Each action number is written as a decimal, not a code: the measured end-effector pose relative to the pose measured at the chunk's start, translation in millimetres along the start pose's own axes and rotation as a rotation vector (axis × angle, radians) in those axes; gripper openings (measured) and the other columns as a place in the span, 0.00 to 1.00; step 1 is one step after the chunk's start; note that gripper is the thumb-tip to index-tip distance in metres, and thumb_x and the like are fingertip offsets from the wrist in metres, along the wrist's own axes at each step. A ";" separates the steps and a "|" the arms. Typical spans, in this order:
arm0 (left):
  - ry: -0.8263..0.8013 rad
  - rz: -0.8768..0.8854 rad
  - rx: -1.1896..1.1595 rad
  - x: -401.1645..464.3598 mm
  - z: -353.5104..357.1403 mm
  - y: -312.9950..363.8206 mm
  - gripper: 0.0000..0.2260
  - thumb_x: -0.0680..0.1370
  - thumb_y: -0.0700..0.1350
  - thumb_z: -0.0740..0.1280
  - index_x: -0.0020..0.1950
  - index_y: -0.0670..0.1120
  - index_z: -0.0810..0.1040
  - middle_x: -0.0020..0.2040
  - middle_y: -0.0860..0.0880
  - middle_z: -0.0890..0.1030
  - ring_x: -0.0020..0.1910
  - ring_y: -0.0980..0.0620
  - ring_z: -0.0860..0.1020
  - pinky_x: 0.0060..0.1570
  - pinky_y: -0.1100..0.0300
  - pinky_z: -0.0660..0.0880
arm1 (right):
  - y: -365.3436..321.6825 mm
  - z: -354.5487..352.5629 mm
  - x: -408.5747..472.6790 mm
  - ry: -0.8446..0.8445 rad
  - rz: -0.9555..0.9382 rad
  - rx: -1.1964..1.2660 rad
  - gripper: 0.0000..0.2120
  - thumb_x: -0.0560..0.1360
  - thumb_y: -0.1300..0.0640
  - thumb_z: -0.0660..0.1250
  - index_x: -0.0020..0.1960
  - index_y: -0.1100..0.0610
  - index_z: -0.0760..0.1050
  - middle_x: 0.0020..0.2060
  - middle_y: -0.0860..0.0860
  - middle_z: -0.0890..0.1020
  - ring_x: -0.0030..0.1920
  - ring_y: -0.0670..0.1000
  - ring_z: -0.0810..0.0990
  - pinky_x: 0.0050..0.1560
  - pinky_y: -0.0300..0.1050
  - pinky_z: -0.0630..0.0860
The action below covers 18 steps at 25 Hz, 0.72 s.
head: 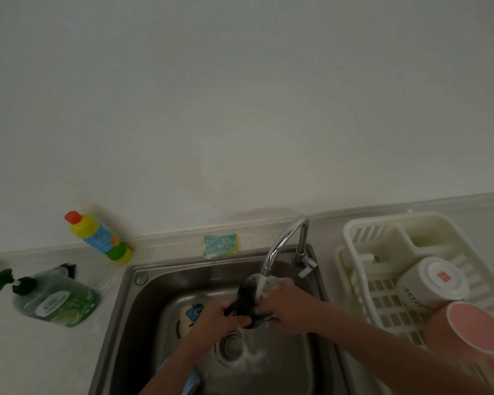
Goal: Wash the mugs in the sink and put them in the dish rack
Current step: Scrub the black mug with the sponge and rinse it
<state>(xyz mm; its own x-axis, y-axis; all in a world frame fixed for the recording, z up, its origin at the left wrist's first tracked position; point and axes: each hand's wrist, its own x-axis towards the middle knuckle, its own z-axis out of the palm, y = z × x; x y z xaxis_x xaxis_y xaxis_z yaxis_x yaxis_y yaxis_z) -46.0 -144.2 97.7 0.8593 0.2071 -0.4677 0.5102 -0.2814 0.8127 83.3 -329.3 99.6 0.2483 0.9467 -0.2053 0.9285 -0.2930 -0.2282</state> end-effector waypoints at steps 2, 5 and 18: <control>0.006 0.008 0.034 -4.7 -4.4 8.4 0.10 0.68 0.47 0.78 0.43 0.43 0.83 0.34 0.49 0.80 0.36 0.57 0.77 0.41 0.59 0.75 | -3.1 2.5 2.6 -0.094 -0.009 0.127 0.19 0.71 0.48 0.67 0.60 0.49 0.74 0.57 0.53 0.79 0.59 0.57 0.78 0.56 0.54 0.76; 0.033 0.006 0.070 -5.4 -7.0 7.3 0.06 0.71 0.41 0.76 0.40 0.41 0.81 0.29 0.54 0.75 0.31 0.60 0.74 0.35 0.69 0.70 | -4.6 8.6 8.5 0.002 -0.002 0.159 0.22 0.70 0.49 0.69 0.63 0.48 0.71 0.60 0.52 0.78 0.61 0.56 0.76 0.61 0.54 0.72; 0.035 -0.003 0.227 -2.7 -5.4 4.9 0.07 0.69 0.45 0.78 0.41 0.42 0.84 0.39 0.56 0.82 0.35 0.61 0.78 0.37 0.70 0.73 | -6.2 15.5 7.6 -0.088 -0.045 0.135 0.19 0.73 0.48 0.66 0.63 0.51 0.73 0.63 0.51 0.78 0.65 0.56 0.74 0.69 0.58 0.67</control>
<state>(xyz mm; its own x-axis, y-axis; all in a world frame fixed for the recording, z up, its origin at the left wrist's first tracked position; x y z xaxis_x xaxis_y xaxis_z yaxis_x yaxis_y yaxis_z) -46.1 -141.1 104.8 0.8577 0.2395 -0.4549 0.5117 -0.4831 0.7105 75.2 -322.3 84.8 0.1765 0.9457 -0.2730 0.8913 -0.2713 -0.3633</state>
